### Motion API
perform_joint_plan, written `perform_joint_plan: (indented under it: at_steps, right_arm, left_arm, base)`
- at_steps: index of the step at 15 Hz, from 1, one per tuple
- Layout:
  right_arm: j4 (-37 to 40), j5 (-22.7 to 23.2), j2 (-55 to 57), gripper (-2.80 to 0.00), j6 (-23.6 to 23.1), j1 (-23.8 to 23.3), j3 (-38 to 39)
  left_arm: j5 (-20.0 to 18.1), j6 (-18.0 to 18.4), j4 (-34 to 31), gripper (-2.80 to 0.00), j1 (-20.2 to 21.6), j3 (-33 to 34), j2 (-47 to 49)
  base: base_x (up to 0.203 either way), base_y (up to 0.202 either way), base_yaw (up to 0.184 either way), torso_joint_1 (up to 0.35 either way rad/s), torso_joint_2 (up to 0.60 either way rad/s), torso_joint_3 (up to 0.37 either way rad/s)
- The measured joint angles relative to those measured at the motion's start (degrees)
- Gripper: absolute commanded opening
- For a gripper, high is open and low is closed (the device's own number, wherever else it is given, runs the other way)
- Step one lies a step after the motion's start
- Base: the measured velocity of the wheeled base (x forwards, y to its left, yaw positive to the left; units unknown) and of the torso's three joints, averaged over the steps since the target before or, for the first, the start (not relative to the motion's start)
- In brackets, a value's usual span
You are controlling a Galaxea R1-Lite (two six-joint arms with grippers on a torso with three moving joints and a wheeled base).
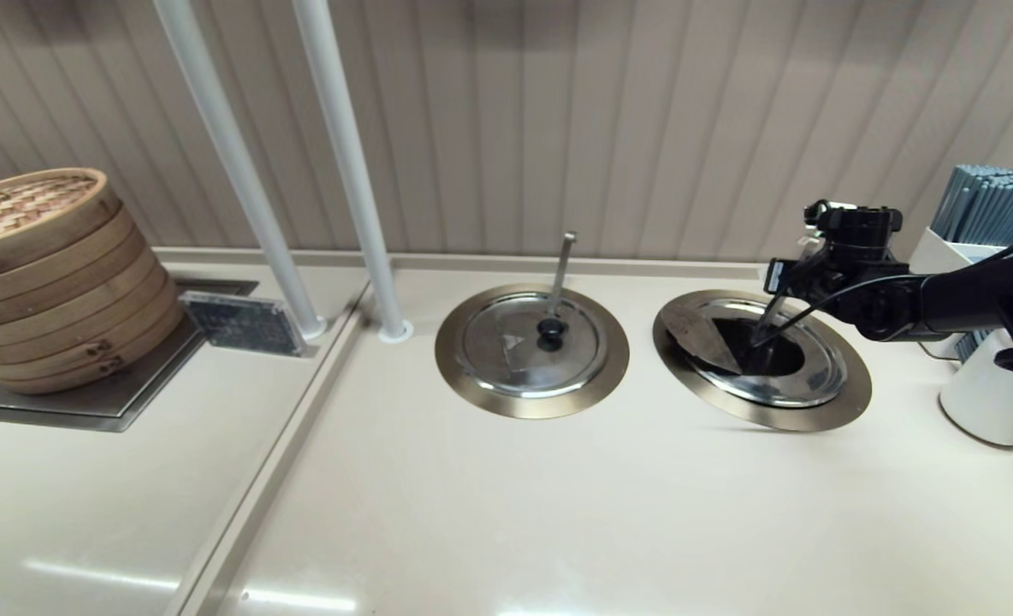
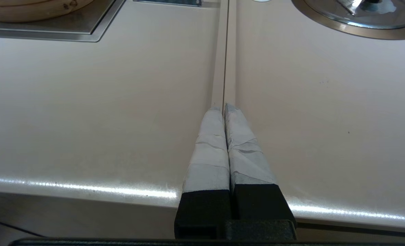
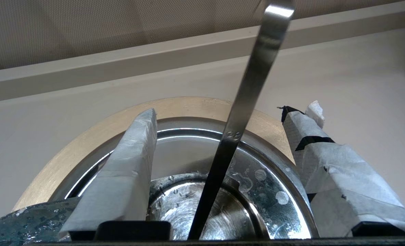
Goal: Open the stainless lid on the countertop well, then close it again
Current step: Stir with a spoon
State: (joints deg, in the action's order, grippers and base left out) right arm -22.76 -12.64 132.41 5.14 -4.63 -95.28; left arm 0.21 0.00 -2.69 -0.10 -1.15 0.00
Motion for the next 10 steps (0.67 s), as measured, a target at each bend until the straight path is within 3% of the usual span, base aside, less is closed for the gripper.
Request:
perform_joint_plan:
  at_steps: [4, 10]
  right_arm:
    - [1.6, -2.7, -0.5, 0.00, 0.0, 0.4, 0.4]
    - [7.6, -3.8, -8.9, 0.00, -0.2, 4.9, 6.0]
  left_arm:
    - [0.0, 0.0, 0.0, -2.80, 0.0, 0.0, 0.0]
    - [0.0, 0.0, 0.0, -2.80, 0.0, 0.0, 0.0]
  base:
    - [0.000, 0.000, 0.000, 0.000, 0.00, 0.000]
    - [0.000, 0.000, 0.000, 0.000, 0.00, 0.000]
